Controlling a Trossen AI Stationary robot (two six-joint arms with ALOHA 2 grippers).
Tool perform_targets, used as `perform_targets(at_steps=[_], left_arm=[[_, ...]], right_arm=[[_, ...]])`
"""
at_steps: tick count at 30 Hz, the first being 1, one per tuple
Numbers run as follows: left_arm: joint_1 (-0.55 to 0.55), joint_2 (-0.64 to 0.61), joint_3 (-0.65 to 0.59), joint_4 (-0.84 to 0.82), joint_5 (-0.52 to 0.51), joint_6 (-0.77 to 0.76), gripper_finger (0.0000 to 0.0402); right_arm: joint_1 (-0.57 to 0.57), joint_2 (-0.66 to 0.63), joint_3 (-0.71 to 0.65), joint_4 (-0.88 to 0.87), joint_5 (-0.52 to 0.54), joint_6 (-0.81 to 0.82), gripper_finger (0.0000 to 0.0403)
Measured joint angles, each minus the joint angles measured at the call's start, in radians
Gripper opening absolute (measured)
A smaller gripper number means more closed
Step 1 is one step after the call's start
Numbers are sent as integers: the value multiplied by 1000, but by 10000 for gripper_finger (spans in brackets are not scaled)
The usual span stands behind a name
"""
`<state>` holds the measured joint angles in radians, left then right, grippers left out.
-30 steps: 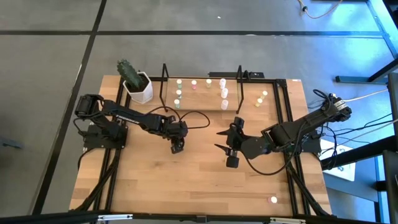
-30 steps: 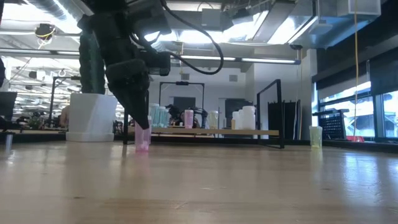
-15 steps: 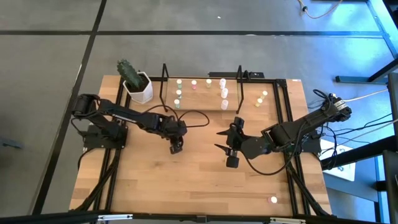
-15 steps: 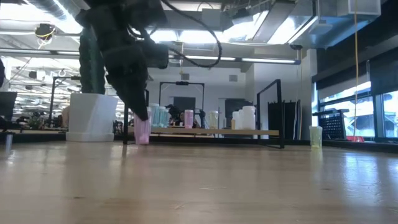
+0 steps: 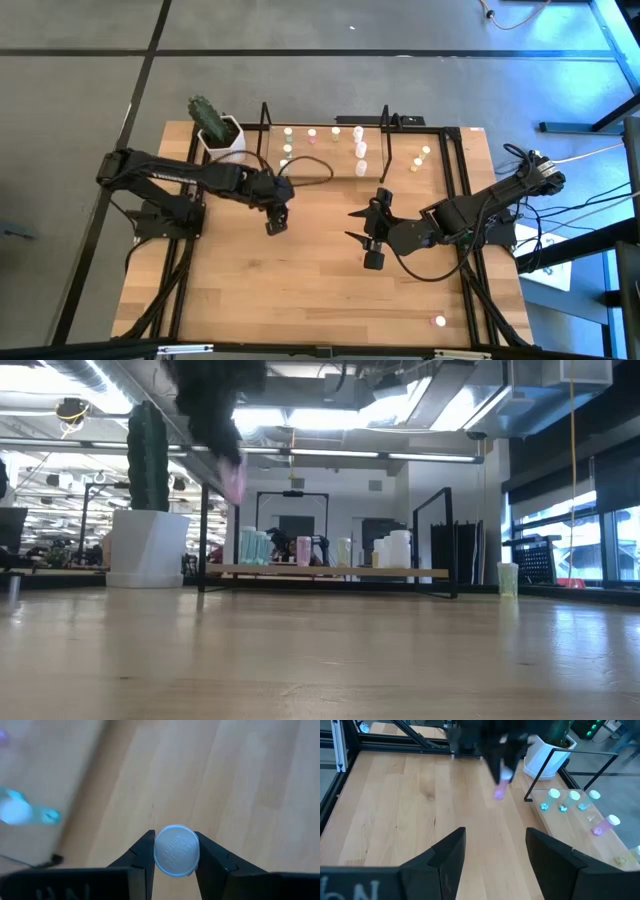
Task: Pick and place medicine bottles onto shelf by color
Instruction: Put the left pink pill bottle on the shelf aligned with the other pink pill bottle
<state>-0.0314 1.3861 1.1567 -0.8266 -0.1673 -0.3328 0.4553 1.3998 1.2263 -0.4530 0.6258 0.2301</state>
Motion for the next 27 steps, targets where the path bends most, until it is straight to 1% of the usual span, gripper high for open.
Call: perform_targets(at_steps=[5, 10, 12, 16, 18, 20, 23, 27], left_arm=[[65, 0, 156, -79, 2, 53, 94], [149, 11, 283, -104, 3, 129, 94], [180, 28, 331, -107, 4, 149, 94], [236, 89, 402, -145, 19, 197, 94], [260, 126, 425, -156, 55, 228, 94], [282, 166, 448, -155, 87, 256, 94], [317, 222, 471, -153, 93, 283, 94], [363, 285, 482, -148, 104, 316, 94]], right_arm=[[0, 0, 0, 0, 0, 2, 209], [-1, 0, 0, 0, 7, 19, 209], [-10, 0, 0, 1, 8, 33, 209], [-32, 0, 0, -3, 19, 113, 209], [-36, 0, 0, -3, 73, 149, 209], [-35, 0, 0, -2, 149, 160, 209], [-35, 0, 0, -3, 239, 159, 209], [-36, 0, 0, -3, 296, 157, 209]])
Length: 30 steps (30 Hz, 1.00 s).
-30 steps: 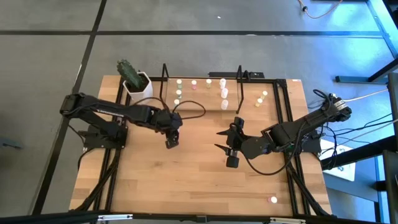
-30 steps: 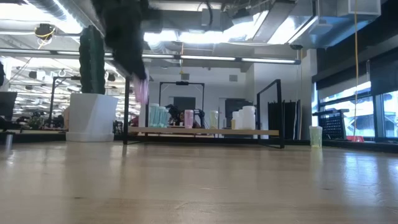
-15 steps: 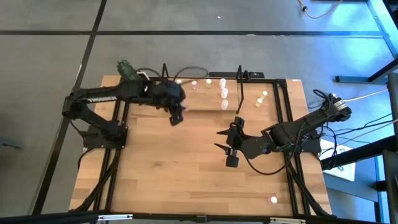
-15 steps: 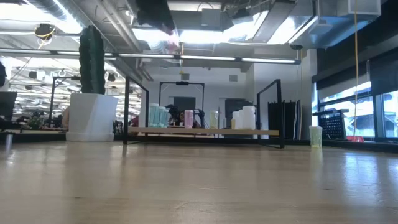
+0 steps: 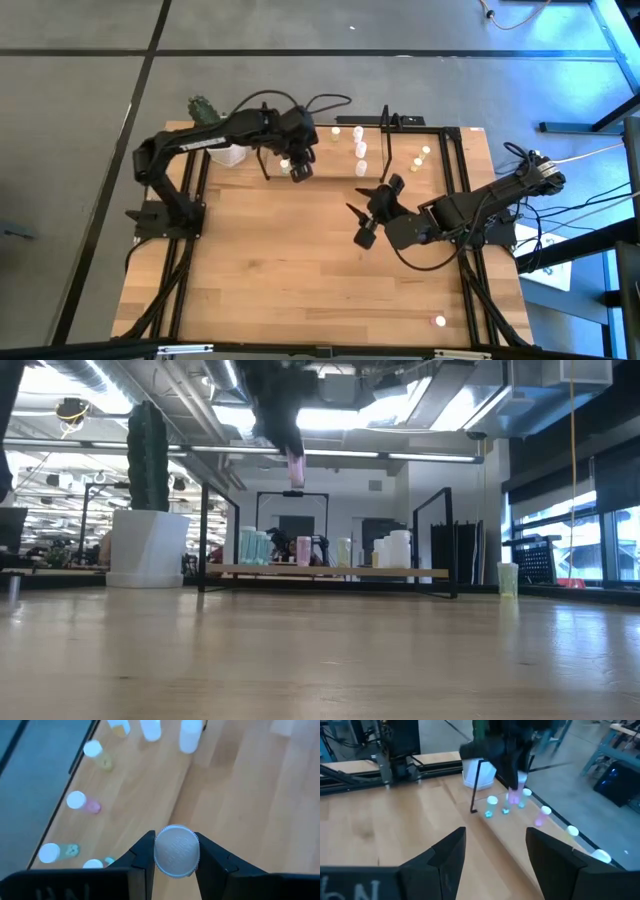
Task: Pick and place medicine bottles onto shelf by color
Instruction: Put the left pink pill bottle on the shelf aligned with the other pink pill bottle
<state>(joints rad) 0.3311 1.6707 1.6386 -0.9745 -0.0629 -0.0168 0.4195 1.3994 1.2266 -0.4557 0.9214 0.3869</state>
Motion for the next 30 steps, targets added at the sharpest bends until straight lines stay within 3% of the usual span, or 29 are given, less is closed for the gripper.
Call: perform_targets(at_steps=[15, 24, 30], left_arm=[[111, 175, 1, 100, 25, 54, 94], [158, 177, 1, 119, 25, 81, 94], [169, 177, 1, 112, 25, 120, 94]], right_arm=[[-5, 0, 0, 0, -1, -29, 209], [-5, 0, 0, 3, -124, -29, 209], [-5, 0, 0, 3, -67, -29, 209]])
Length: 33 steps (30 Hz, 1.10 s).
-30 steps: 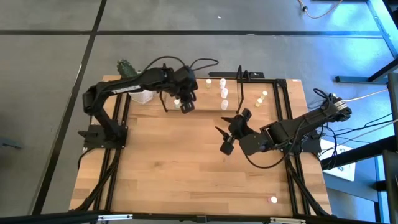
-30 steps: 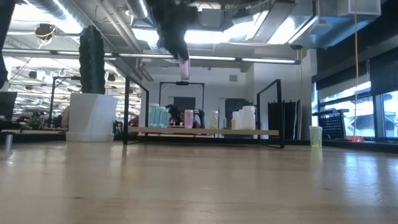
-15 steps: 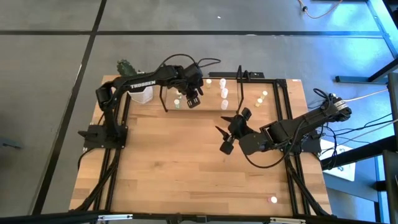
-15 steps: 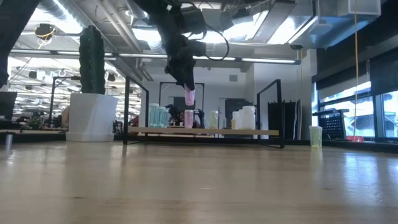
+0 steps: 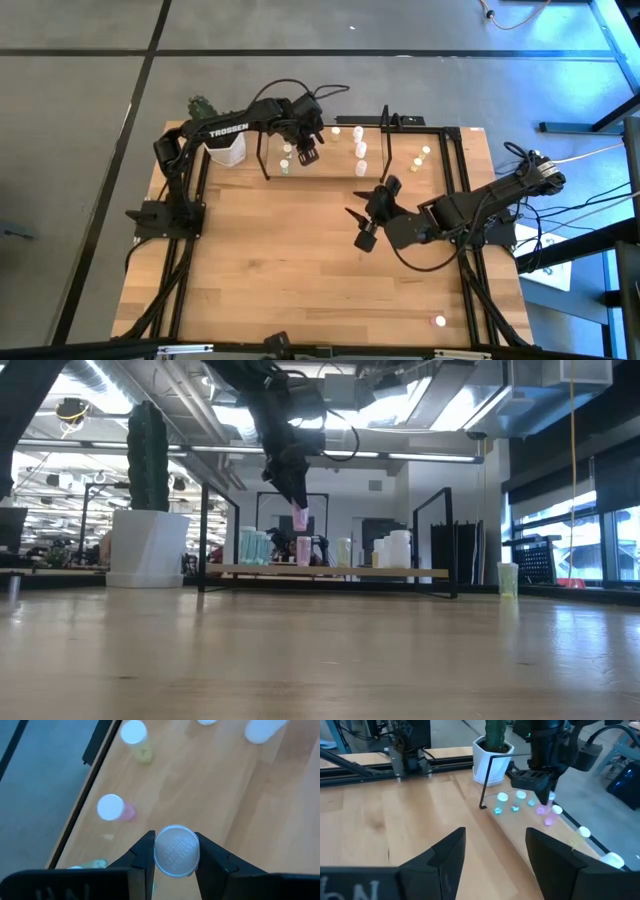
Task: Pick and place medicine bottles onto shelf by color
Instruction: Put the left pink pill bottle on the shelf aligned with the other pink pill bottle
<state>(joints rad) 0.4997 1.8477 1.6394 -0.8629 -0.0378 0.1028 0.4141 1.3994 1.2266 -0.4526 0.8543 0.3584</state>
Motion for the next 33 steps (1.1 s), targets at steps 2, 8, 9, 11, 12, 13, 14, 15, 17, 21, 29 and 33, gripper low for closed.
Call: perform_targets(at_steps=[2, 8, 9, 11, 12, 13, 14, 15, 17, 21, 29, 33], left_arm=[[-1, 0, 0, 0, 7, 13, 94], [-4, 27, -1, 16, 14, 39, 94], [-4, 32, -1, 23, 21, 38, 94], [-5, 48, -1, 23, 29, 35, 94], [-5, 55, -1, 25, 29, 34, 94], [-6, 62, -1, 29, 27, 34, 94], [-6, 67, -1, 39, 27, 34, 94], [-6, 68, -1, 41, 25, 34, 94], [-6, 75, -1, 53, 15, 34, 94], [-5, 78, -2, 48, 3, 31, 94], [-5, 77, -2, 47, 3, 16, 94], [-5, 77, -2, 46, 2, 11, 94]], right_arm=[[0, 0, 0, 0, 1, 0, 209], [0, 0, 0, 0, -1, 0, 209], [0, 0, 0, 1, 0, 0, 209], [0, 0, 0, -2, -1, 0, 209], [0, 0, 0, -2, -1, 0, 209], [0, 0, 0, -2, -1, 0, 209], [0, 0, 0, -2, 0, 0, 209], [0, 0, 0, -2, 3, 0, 209], [0, -2, 0, -8, 16, -1, 209], [0, -6, 0, -43, 53, 0, 209], [-8, -6, 0, -76, 146, -2, 209], [-19, -6, 0, -94, 229, -3, 209]])
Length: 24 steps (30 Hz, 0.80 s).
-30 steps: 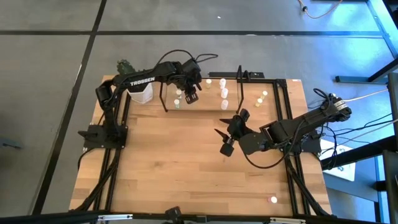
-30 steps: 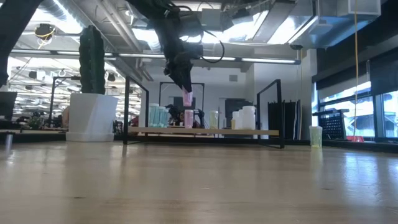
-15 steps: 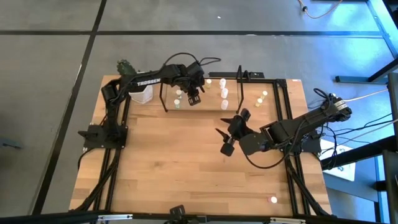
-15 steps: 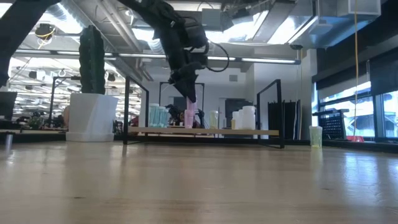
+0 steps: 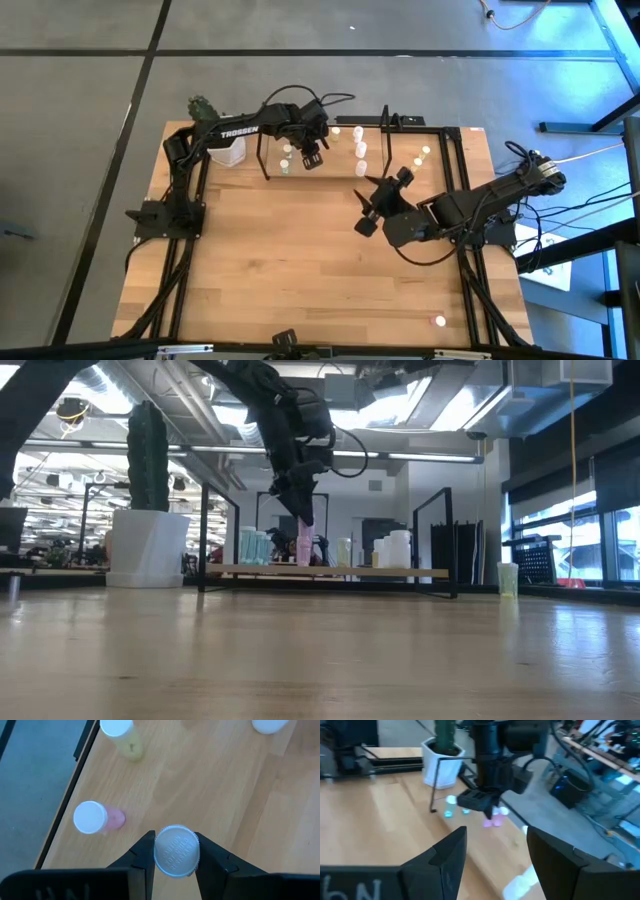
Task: Pick and place medicine bottles onto shelf by color
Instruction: Put the left pink pill bottle on the shelf aligned with the other pink pill bottle
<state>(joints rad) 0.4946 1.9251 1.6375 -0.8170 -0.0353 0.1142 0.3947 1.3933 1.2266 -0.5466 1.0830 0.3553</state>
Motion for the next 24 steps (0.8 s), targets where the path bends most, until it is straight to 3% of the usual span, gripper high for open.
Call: perform_targets(at_steps=[24], left_arm=[[1, 30, 1, 5, -35, 44, 94]], right_arm=[[-41, 0, 0, -4, -14, 3, 209]])
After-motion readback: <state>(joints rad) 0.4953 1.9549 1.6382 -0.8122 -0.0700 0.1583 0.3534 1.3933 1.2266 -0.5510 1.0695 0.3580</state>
